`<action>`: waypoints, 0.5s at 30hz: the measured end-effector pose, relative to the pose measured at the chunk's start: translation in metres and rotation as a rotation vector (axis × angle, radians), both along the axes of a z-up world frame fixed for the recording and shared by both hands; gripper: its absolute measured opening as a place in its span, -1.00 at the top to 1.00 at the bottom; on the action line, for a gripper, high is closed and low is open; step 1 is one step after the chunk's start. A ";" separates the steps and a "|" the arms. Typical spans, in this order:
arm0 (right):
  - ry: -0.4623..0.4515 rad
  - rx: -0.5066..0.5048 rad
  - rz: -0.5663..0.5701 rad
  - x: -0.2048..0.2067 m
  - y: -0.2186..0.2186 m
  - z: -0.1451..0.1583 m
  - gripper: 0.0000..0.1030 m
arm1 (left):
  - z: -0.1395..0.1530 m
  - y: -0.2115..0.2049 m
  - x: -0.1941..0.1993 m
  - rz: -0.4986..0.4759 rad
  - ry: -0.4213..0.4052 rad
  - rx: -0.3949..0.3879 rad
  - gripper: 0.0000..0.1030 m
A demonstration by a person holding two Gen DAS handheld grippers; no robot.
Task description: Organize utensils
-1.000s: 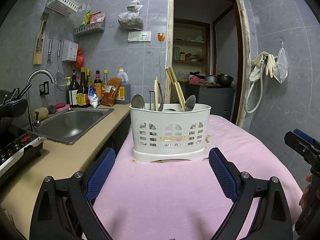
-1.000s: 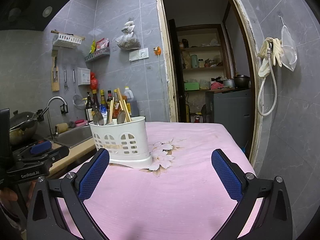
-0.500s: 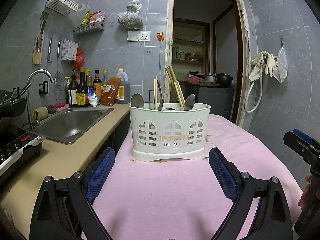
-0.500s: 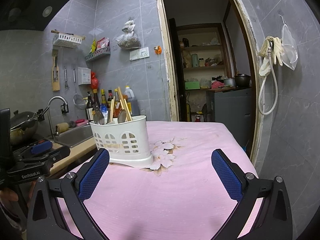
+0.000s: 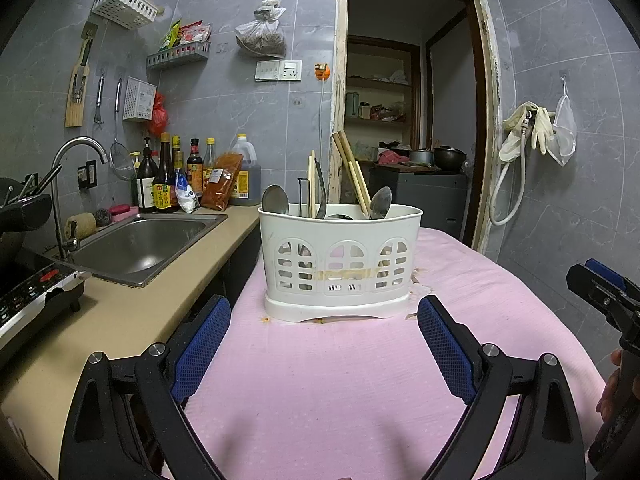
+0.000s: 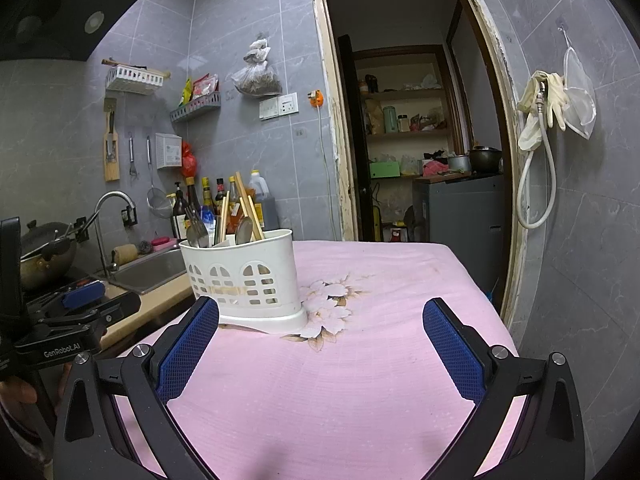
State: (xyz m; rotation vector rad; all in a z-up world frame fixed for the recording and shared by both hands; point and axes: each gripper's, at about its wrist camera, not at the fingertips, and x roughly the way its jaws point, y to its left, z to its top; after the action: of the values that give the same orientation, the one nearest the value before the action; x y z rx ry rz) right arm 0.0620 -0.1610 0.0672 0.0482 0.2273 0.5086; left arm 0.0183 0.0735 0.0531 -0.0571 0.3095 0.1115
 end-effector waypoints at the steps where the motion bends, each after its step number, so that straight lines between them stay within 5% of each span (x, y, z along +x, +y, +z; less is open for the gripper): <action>1: 0.001 0.000 0.000 -0.001 0.001 -0.001 -1.00 | -0.001 0.001 0.000 -0.001 0.000 0.000 -0.78; 15: 0.009 -0.001 -0.001 -0.003 0.004 -0.004 -1.00 | -0.003 0.004 -0.001 0.008 -0.017 -0.013 -0.78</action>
State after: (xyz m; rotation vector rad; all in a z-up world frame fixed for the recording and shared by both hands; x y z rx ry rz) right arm 0.0586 -0.1569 0.0630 0.0496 0.2364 0.5075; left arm 0.0176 0.0772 0.0503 -0.0726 0.2932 0.1168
